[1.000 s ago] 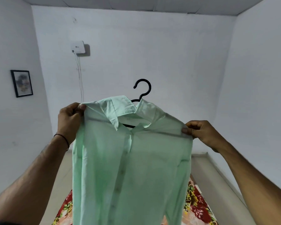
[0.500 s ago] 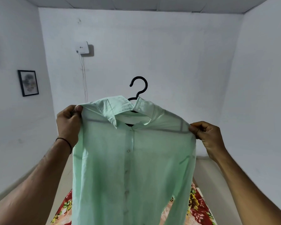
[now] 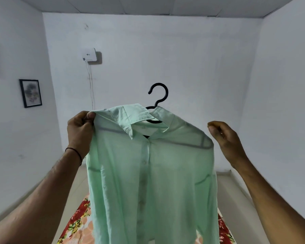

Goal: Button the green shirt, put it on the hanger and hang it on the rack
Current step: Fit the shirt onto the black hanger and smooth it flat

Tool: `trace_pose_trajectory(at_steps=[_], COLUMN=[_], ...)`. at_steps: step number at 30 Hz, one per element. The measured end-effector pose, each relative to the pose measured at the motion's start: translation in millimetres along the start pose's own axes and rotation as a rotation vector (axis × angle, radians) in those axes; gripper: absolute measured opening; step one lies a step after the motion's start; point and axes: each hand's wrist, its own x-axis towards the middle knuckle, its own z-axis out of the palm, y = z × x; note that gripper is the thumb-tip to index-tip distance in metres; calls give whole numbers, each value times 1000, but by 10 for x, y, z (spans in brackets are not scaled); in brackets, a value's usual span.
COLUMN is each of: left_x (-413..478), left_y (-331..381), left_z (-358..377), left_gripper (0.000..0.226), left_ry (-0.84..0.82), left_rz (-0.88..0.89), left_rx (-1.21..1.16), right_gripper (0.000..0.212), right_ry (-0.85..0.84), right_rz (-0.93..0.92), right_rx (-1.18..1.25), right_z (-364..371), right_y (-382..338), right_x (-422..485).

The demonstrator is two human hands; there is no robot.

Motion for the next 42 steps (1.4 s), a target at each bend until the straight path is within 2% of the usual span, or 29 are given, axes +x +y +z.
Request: trace_pose_trajectory(at_steps=[4,7,10,12,15,16,19,21,22,24,27,29,33,37,42], left_x=[-36,-39,-50,-37,-4,12,28,14,0,-49,-128,-193,-305,-448,-546], left_y=[32,13,-33,-92,-201,-252,-364,-408,-417,-437,-488,-512,-490,-440,-316], left_z=[36,-52,-268,-440,-656,-733,-882,-951,-975,-1017,-1111,-1208,-1401,-1589,-1775], left_gripper=[25,24,24,27,40,37,8,6,13,19,13,12,12,26,19], left_ry=[-49,-128,-343,-477,-558,-568,-640,-717,-743,-749,-697,-674,-633,-588,-588], left_rz=[27,63,70,68,120,120,95,26,-12,-30,65,106,82,37,-77], left_rx=[-13,19,64,156,282,300,314,264,242,267,411,413,277,140,14], right_gripper=[19,29,24,24,23,23,21,20,20,20,21,22,23,24,25], right_ry=[-240,-173,-59,-53,-79,-86,-101,-118,-128,-151,-190,-203,-214,-237,-303], right_rz=[-48,-77,-101,-89,-87,-84,-62,-42,-32,-20,-9,-4,14,39,76], right_rx=[-234,-279,-265,-276,-299,-305,-312,-331,-343,-366,-403,-406,-385,-389,-391], right_z=[258,400,472,529,601,635,723,781,808,862,935,961,977,956,946], right_y=[-225,-248,-290,-314,-356,-380,-446,-475,-491,-532,-611,-668,-802,-974,-1129], right_x=[94,96,15,-41,-117,-146,-208,-244,-261,-321,-459,-596,-886,-1152,-1258])
